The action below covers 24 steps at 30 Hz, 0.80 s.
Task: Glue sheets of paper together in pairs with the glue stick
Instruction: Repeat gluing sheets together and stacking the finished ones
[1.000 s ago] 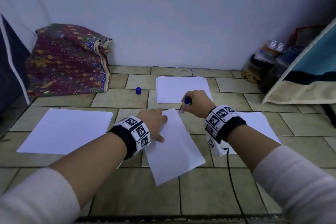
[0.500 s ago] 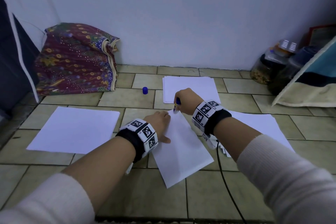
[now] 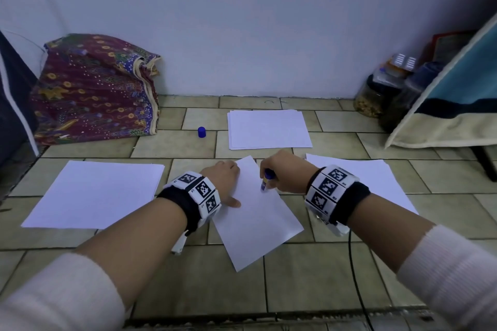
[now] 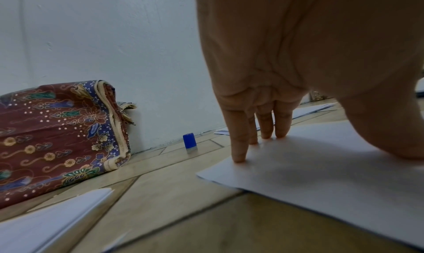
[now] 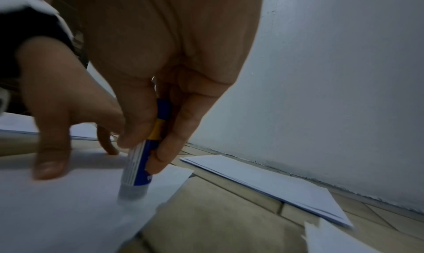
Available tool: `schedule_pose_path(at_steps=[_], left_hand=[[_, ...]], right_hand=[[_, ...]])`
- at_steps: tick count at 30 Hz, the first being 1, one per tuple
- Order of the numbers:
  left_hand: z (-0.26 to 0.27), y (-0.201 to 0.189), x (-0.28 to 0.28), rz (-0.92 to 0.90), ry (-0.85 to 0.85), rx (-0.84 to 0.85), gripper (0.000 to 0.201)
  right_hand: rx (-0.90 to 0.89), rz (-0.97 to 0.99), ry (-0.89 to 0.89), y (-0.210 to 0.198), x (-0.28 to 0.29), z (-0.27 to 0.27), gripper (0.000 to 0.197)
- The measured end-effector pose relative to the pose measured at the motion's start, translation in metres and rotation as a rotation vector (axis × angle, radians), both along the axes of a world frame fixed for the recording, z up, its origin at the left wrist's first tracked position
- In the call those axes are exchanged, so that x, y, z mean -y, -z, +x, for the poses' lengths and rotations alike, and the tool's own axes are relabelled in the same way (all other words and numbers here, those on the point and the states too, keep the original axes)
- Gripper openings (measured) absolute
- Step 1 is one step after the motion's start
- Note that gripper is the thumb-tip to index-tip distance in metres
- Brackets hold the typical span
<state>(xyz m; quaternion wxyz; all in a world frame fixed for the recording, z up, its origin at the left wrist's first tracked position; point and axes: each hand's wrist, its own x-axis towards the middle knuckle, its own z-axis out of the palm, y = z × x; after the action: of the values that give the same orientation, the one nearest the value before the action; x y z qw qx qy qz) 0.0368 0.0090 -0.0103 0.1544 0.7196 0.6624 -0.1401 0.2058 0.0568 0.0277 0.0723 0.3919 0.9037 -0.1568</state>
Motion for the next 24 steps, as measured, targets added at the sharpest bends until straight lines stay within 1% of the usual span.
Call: schedule_pose_path(at_steps=[3,10,12,15,17,18,19,20,21,22,24], left_hand=[[-0.001,0.001,0.000,0.001,0.006,0.003,0.087],[-0.004,-0.002,0.001,-0.010,0.030,-0.002,0.090],[-0.007,-0.004,0.002,-0.001,0.038,-0.015,0.083],[-0.014,-0.008,0.002,0.009,0.068,-0.033,0.058],[-0.021,-0.008,0.003,-0.001,0.102,-0.053,0.057],[-0.025,-0.008,0.004,0.001,0.104,-0.045,0.060],[-0.030,-0.006,0.005,0.011,0.093,-0.024,0.061],[-0.034,-0.004,0.006,0.026,0.076,0.003,0.061],[-0.037,-0.003,0.009,0.041,0.056,0.030,0.061],[-0.040,-0.001,0.011,0.047,0.041,0.056,0.062],[-0.045,0.004,0.017,0.057,0.026,0.094,0.065]], right_hand=[[-0.009,-0.040,-0.009,-0.003,0.011,0.017,0.018],[0.047,-0.062,-0.067,-0.008,0.032,0.044,0.021],[0.070,-0.064,-0.092,-0.008,0.035,0.051,0.023],[0.113,-0.067,-0.134,-0.008,0.042,0.061,0.021],[0.134,-0.084,-0.125,-0.014,0.042,0.065,0.018],[0.102,-0.103,-0.088,-0.018,0.038,0.068,0.016],[0.024,-0.123,-0.028,-0.022,0.032,0.071,0.013],[-0.097,-0.132,0.049,-0.025,0.023,0.074,0.012],[-0.256,-0.148,0.141,-0.028,0.013,0.075,0.014],[-0.449,-0.206,0.250,-0.031,0.005,0.076,0.017],[-0.863,-0.457,0.440,-0.036,-0.004,0.070,0.017]])
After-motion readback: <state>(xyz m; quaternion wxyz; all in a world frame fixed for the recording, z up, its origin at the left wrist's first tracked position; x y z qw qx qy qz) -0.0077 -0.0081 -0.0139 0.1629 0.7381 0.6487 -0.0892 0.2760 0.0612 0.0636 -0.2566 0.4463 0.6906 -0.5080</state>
